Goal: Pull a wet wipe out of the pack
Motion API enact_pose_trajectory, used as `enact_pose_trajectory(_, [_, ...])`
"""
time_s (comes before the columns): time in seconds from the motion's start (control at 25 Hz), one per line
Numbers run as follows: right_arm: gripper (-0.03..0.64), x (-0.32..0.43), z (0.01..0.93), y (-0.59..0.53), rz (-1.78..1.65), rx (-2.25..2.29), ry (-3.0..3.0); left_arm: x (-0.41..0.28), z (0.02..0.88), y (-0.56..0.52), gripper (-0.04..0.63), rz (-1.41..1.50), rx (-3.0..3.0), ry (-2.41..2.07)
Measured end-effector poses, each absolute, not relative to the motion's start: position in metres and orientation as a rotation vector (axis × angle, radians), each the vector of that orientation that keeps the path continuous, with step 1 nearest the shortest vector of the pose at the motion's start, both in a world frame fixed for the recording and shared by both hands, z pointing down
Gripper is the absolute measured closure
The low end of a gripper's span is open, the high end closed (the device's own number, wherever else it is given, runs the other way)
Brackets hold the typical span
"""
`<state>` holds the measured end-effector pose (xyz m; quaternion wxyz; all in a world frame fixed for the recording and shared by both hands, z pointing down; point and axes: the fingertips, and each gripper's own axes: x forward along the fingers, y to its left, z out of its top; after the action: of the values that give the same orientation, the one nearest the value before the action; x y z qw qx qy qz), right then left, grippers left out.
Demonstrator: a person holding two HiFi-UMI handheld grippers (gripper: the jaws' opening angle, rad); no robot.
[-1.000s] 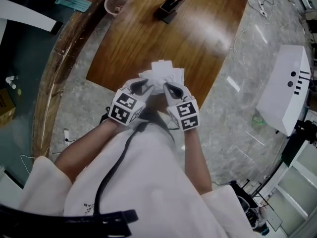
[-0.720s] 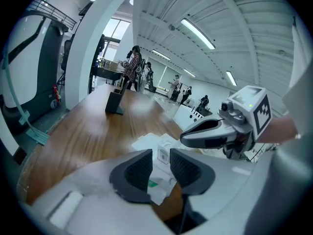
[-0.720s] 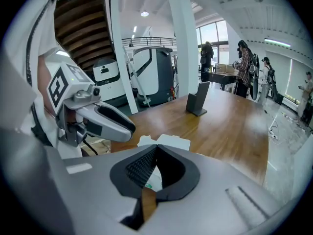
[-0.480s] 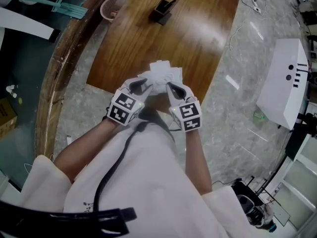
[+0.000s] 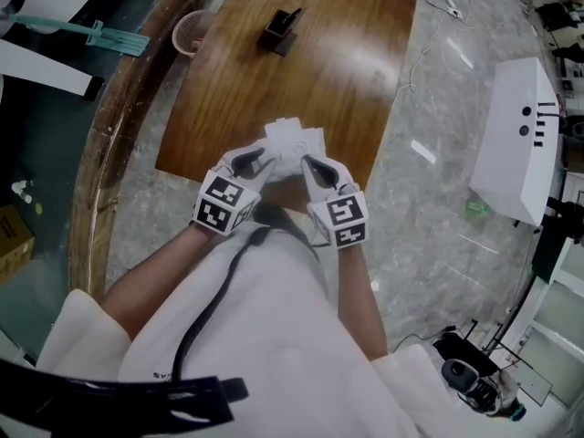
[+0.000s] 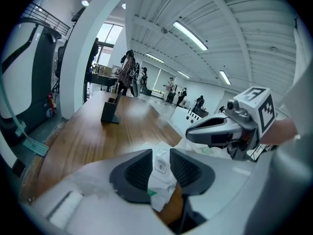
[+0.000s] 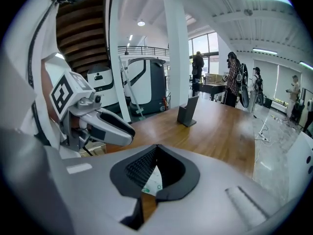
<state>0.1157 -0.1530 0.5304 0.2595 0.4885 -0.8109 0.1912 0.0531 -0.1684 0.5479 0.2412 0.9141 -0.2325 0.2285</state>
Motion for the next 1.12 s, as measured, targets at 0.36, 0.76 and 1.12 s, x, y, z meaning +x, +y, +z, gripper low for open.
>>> enact_pose_trajectory(0.36, [0.607,0.125,0.489,-0.158,0.455,1.433,-2.239,0.051,0.524,-0.182,0.472,0.587,2.544,-0.658])
enact_pose_trajectory(0.76, [0.607,0.135,0.443,-0.154,0.39,1.558,-2.296,0.055,0.492,-0.191,0.472,0.535,2.592,-0.668])
enact_pose_trajectory(1.12, [0.607,0.141,0.376,-0.149,0.381,1.794,-2.469,0.052,0.419,-0.211,0.572,0.376,2.734,-0.757])
